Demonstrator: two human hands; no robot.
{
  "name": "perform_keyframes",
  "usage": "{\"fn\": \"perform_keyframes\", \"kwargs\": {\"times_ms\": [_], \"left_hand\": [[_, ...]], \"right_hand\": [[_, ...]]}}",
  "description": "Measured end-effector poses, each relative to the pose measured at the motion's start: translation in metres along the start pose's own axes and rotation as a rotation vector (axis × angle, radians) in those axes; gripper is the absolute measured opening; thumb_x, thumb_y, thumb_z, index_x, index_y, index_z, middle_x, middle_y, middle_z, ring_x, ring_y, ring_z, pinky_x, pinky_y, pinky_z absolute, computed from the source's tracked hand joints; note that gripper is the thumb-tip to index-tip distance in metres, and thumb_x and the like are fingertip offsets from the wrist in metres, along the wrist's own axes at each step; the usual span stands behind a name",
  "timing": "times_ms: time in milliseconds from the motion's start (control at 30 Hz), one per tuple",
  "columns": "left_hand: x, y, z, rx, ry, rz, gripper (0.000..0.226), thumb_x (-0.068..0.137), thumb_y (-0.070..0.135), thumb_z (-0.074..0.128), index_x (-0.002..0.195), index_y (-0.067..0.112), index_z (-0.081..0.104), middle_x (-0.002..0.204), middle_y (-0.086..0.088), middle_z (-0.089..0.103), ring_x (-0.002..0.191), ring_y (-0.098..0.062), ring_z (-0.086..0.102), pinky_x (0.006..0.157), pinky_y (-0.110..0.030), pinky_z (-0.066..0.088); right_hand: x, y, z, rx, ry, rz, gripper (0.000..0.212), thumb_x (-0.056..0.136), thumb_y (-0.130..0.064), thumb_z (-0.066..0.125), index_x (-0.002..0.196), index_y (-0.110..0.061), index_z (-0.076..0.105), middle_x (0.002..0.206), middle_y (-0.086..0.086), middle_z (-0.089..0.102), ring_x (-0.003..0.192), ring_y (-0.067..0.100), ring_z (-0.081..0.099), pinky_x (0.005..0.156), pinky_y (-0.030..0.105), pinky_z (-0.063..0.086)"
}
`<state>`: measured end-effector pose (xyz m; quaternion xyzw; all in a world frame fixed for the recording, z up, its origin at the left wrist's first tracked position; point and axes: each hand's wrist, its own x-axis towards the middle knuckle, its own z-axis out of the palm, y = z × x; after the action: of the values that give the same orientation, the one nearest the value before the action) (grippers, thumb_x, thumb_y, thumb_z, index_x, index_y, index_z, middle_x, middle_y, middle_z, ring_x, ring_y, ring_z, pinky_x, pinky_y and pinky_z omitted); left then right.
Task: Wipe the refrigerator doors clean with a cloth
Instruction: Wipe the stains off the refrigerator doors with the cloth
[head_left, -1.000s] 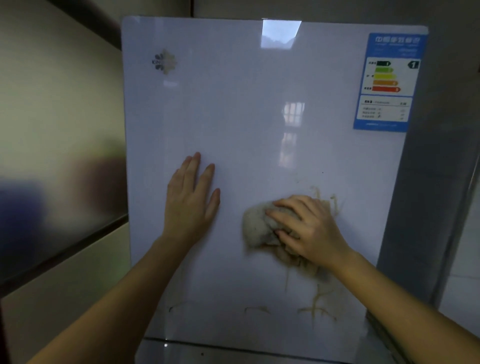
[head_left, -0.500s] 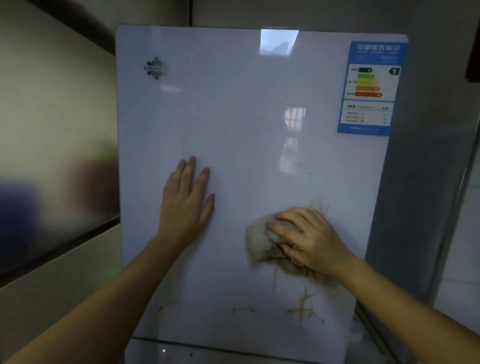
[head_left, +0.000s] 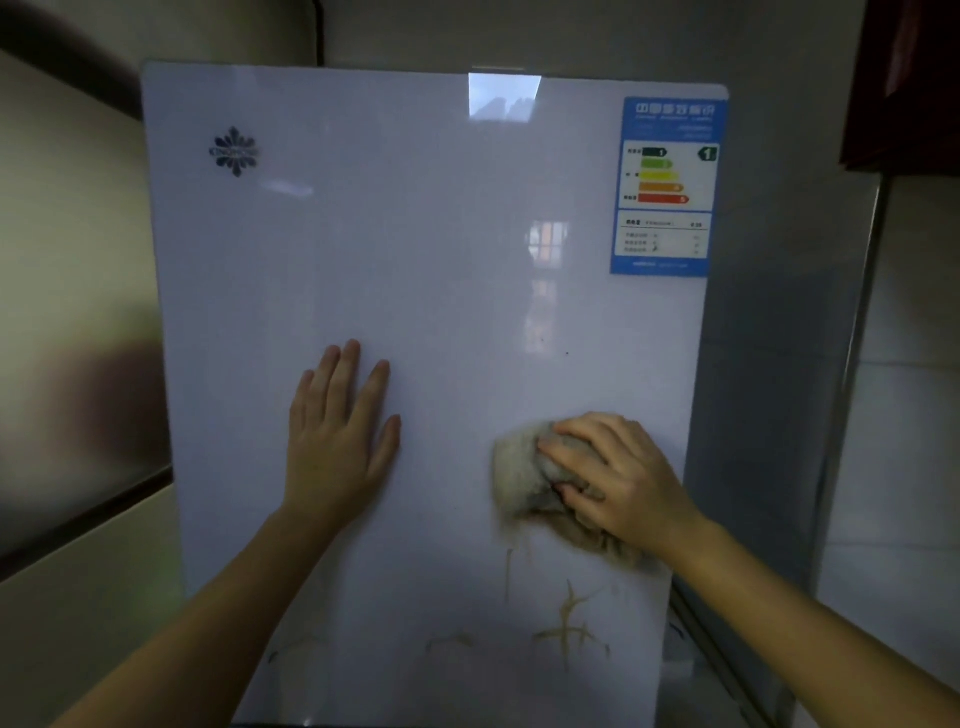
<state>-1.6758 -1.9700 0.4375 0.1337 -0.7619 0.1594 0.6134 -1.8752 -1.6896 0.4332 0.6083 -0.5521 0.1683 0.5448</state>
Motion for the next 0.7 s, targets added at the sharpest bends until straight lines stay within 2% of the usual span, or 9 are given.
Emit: {"fn": "perform_keyframes", "kwargs": {"times_ms": [133, 300, 467, 567, 700], "left_hand": [[0.000, -0.001, 0.001, -0.002, 0.015, 0.006, 0.059, 0.099, 0.039, 0.045, 0.151, 0.012, 0.041, 0.162, -0.018, 0.029, 0.152, -0.036, 0.025, 0.122, -0.055, 0.024], [-0.002, 0.001, 0.003, -0.001, 0.031, -0.005, 0.059, 0.099, 0.038, 0.045, 0.151, 0.012, 0.040, 0.163, -0.018, 0.029, 0.152, -0.035, 0.024, 0.123, -0.054, 0.023], [-0.002, 0.006, 0.007, -0.005, 0.032, -0.036, 0.059, 0.098, 0.036, 0.045, 0.152, 0.012, 0.039, 0.163, -0.018, 0.027, 0.153, -0.034, 0.022, 0.124, -0.053, 0.021], [-0.003, 0.006, 0.006, -0.001, 0.015, -0.044, 0.059, 0.099, 0.036, 0.044, 0.153, 0.013, 0.038, 0.164, -0.018, 0.026, 0.153, -0.034, 0.022, 0.124, -0.052, 0.020], [-0.003, 0.005, 0.003, 0.011, 0.000, -0.040, 0.059, 0.099, 0.039, 0.042, 0.153, 0.014, 0.037, 0.164, -0.017, 0.027, 0.153, -0.034, 0.022, 0.124, -0.051, 0.020]], "right_hand": [[-0.002, 0.011, -0.010, -0.041, 0.020, 0.014, 0.042, 0.090, -0.024, 0.071, 0.131, -0.015, 0.067, 0.126, 0.011, 0.066, 0.111, 0.031, 0.060, 0.089, 0.044, 0.052], [0.034, 0.035, -0.036, -0.048, 0.128, 0.266, 0.043, 0.090, -0.026, 0.068, 0.131, -0.011, 0.068, 0.124, 0.011, 0.064, 0.113, 0.031, 0.056, 0.092, 0.049, 0.051], [0.079, 0.032, -0.036, 0.043, 0.245, 0.413, 0.046, 0.090, -0.023, 0.072, 0.135, -0.013, 0.064, 0.124, 0.008, 0.061, 0.115, 0.027, 0.052, 0.097, 0.040, 0.048], [0.080, 0.016, -0.020, 0.055, 0.179, 0.330, 0.047, 0.089, -0.023, 0.072, 0.134, -0.014, 0.064, 0.126, 0.009, 0.062, 0.116, 0.030, 0.053, 0.096, 0.046, 0.049], [0.044, -0.008, 0.001, -0.010, -0.017, -0.004, 0.045, 0.089, -0.026, 0.072, 0.132, -0.014, 0.067, 0.127, 0.011, 0.065, 0.114, 0.032, 0.057, 0.089, 0.042, 0.048]]}}
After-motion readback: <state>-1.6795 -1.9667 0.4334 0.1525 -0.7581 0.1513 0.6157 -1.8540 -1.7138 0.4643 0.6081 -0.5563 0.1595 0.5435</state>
